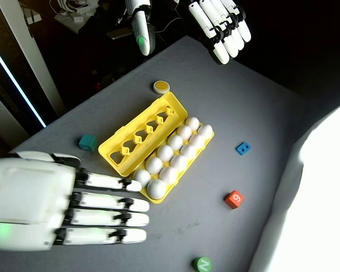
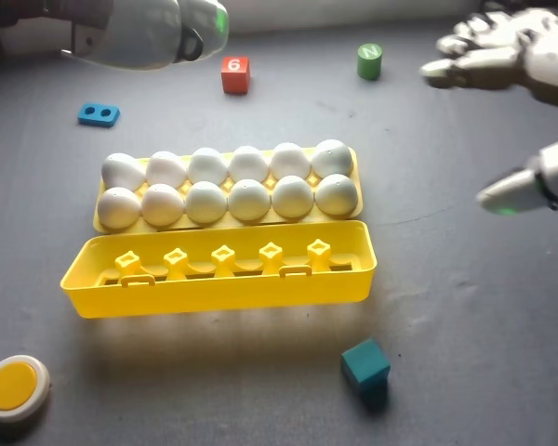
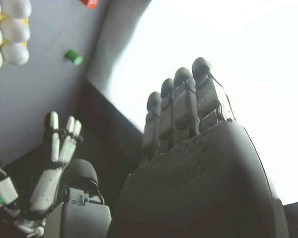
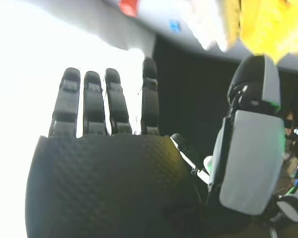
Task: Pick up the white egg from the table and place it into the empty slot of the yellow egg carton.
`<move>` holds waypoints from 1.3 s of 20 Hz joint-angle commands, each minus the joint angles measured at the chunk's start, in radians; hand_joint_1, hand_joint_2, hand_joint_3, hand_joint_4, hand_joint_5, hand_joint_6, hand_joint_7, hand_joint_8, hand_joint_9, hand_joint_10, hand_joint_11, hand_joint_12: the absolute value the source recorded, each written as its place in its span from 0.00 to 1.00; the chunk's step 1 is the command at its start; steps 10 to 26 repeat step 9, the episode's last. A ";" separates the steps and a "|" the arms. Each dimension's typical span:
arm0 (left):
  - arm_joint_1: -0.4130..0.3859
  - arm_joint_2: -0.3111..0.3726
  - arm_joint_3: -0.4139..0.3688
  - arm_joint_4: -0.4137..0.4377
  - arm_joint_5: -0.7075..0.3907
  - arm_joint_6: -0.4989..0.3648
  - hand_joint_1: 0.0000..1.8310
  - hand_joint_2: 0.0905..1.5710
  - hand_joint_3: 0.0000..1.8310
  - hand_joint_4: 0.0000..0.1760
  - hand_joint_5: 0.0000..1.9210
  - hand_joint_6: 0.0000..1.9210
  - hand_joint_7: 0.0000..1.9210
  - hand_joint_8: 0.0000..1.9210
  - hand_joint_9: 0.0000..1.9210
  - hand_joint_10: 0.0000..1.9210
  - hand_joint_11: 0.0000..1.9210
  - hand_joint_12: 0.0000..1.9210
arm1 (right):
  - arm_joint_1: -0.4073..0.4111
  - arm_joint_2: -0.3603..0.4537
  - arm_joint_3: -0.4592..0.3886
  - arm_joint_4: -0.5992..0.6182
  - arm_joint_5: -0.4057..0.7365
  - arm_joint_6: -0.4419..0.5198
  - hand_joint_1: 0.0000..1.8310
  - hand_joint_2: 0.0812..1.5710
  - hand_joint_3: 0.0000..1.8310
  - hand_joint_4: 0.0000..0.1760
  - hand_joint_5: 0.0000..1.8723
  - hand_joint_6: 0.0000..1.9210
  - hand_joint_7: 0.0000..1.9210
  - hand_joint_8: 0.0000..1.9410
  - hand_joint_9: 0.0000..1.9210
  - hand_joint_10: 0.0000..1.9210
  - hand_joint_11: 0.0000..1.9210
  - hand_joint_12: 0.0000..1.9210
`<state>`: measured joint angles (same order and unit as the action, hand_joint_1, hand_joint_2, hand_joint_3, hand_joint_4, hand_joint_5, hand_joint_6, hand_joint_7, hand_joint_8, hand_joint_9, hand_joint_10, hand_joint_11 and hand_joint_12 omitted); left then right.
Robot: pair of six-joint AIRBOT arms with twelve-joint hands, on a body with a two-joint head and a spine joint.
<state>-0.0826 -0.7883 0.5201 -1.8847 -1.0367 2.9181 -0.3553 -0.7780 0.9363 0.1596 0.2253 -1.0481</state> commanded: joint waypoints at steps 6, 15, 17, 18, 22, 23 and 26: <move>-0.016 0.002 -0.004 0.093 0.024 0.009 0.00 0.72 0.00 0.00 0.06 0.00 0.06 0.00 0.04 0.00 0.00 0.07 | 0.009 0.136 -0.076 0.005 0.035 0.025 0.25 0.63 0.00 0.00 0.10 0.00 0.07 0.00 0.04 0.00 0.02 0.03; -0.016 0.003 -0.004 0.095 0.025 0.009 0.00 0.73 0.00 0.00 0.07 0.00 0.06 0.00 0.05 0.00 0.00 0.07 | 0.016 0.158 -0.097 0.005 0.010 0.018 0.21 0.63 0.00 0.00 0.10 0.00 0.06 0.00 0.05 0.00 0.02 0.04; -0.016 0.003 -0.004 0.095 0.025 0.009 0.00 0.73 0.00 0.00 0.07 0.00 0.06 0.00 0.05 0.00 0.00 0.07 | 0.016 0.158 -0.097 0.005 0.010 0.018 0.21 0.63 0.00 0.00 0.10 0.00 0.06 0.00 0.05 0.00 0.02 0.04; -0.016 0.003 -0.004 0.095 0.025 0.009 0.00 0.73 0.00 0.00 0.07 0.00 0.06 0.00 0.05 0.00 0.00 0.07 | 0.016 0.158 -0.097 0.005 0.010 0.018 0.21 0.63 0.00 0.00 0.10 0.00 0.06 0.00 0.05 0.00 0.02 0.04; -0.016 0.003 -0.004 0.095 0.025 0.009 0.00 0.73 0.00 0.00 0.07 0.00 0.06 0.00 0.05 0.00 0.00 0.07 | 0.016 0.158 -0.097 0.005 0.010 0.018 0.21 0.63 0.00 0.00 0.10 0.00 0.06 0.00 0.05 0.00 0.02 0.04; -0.016 0.003 -0.004 0.095 0.025 0.009 0.00 0.73 0.00 0.00 0.07 0.00 0.06 0.00 0.05 0.00 0.00 0.07 | 0.016 0.158 -0.097 0.005 0.010 0.018 0.21 0.63 0.00 0.00 0.10 0.00 0.06 0.00 0.05 0.00 0.02 0.04; -0.016 0.003 -0.004 0.095 0.025 0.009 0.00 0.73 0.00 0.00 0.07 0.00 0.06 0.00 0.05 0.00 0.00 0.07 | 0.016 0.158 -0.097 0.005 0.010 0.018 0.21 0.63 0.00 0.00 0.10 0.00 0.06 0.00 0.05 0.00 0.02 0.04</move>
